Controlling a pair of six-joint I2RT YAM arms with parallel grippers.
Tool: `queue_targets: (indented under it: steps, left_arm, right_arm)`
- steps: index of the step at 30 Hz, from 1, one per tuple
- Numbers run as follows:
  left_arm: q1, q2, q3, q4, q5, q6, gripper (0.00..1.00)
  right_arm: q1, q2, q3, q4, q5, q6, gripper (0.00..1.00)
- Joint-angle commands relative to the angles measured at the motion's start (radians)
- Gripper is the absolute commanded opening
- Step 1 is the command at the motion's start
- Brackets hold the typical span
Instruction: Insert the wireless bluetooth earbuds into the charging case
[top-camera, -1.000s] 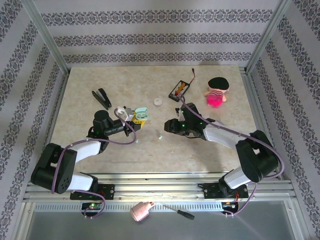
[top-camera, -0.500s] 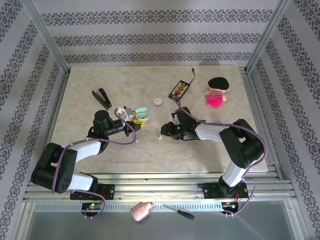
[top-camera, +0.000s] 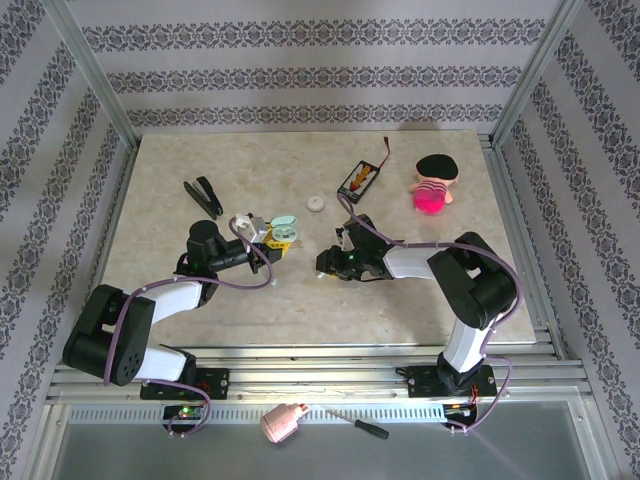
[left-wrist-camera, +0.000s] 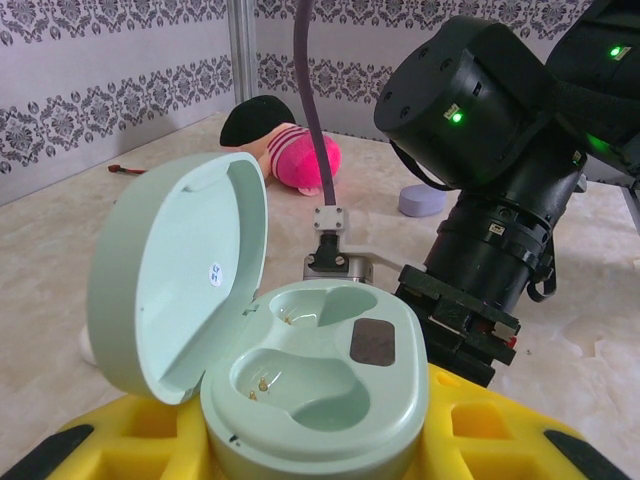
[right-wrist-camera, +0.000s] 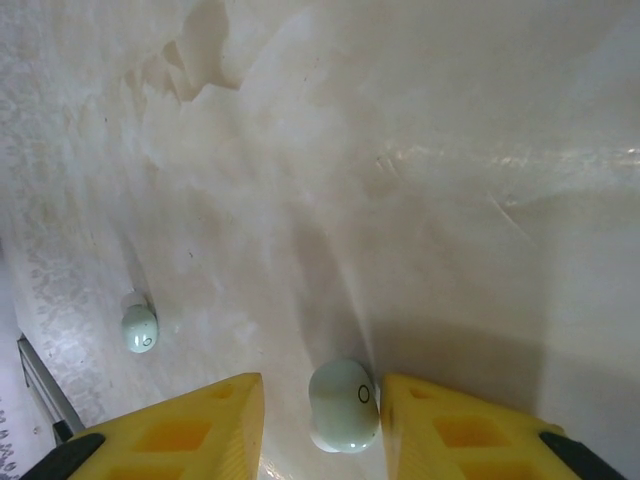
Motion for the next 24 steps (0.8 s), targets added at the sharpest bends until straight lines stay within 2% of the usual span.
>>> queue_targets:
  steps: [1, 24]
  left_arm:
    - [0.011, 0.004, -0.004, 0.045, 0.028, 0.013, 0.18]
    - [0.011, 0.017, 0.002, 0.052, 0.031, 0.009, 0.18]
  right_arm:
    - [0.011, 0.022, 0.022, 0.026, -0.03, 0.002, 0.36]
    - [0.011, 0.057, 0.029, 0.074, -0.075, 0.024, 0.28]
